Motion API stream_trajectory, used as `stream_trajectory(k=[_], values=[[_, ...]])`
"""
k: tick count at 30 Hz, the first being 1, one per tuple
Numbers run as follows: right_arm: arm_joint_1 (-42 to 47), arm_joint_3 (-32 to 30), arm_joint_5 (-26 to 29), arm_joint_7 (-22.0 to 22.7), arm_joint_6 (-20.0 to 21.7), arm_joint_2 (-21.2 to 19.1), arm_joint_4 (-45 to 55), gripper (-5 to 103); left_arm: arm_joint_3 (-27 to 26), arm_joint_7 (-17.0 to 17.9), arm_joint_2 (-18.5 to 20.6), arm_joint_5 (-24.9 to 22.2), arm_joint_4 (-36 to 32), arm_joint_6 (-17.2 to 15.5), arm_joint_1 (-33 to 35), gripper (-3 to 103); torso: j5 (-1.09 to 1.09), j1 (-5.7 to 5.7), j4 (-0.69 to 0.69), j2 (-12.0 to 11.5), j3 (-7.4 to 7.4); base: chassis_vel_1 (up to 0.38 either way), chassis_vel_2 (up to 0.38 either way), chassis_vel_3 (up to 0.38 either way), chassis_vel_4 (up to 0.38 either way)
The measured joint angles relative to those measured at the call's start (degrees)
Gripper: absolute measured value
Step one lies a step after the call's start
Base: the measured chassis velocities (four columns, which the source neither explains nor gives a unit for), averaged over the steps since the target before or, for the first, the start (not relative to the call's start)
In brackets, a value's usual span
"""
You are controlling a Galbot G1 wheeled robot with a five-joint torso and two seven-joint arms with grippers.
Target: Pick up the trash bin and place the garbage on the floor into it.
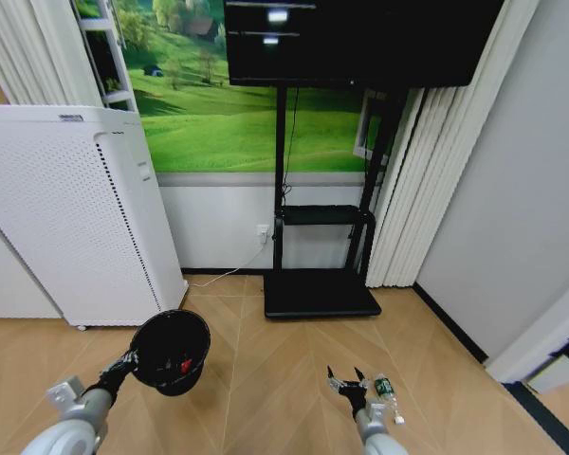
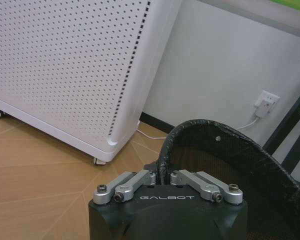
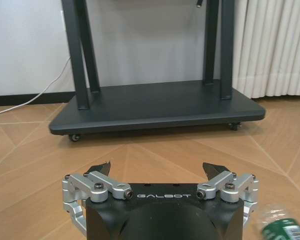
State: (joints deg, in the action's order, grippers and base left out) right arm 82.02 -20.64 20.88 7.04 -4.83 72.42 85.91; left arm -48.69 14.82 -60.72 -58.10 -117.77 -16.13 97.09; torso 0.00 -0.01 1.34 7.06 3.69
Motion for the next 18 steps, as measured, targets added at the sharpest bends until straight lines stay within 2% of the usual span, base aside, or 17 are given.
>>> stream_trajectory(k=[8, 15, 18], values=[[-4.15, 0.76, -1.41, 0.56, -0.68, 0.75, -6.42, 100, 0.92, 0.38, -0.05, -0.11, 0.17, -0.09, -0.91, 7, 0.01, 0.0, 0.03, 0.0, 0.0, -0.189, -0.164, 0.157, 0.175], [-11.89, 0.64, -2.65, 0.99, 1.68, 1.63, -18.77, 100, 0.08, 0.48, -0.44, -0.35, -0.2, -0.21, -0.03, 7, 0.0, 0.0, -0.02, 0.0, 0.0, 0.02, 0.024, -0.002, -0.024], [-14.07, 0.05, -2.74, 0.74, 1.25, 1.77, -23.57, 100, -0.19, 0.38, -0.69, -0.4, -0.17, -0.21, 0.15, 7, 0.0, 0.0, 0.0, 0.0, 0.0, 0.038, 0.036, -0.042, -0.042]])
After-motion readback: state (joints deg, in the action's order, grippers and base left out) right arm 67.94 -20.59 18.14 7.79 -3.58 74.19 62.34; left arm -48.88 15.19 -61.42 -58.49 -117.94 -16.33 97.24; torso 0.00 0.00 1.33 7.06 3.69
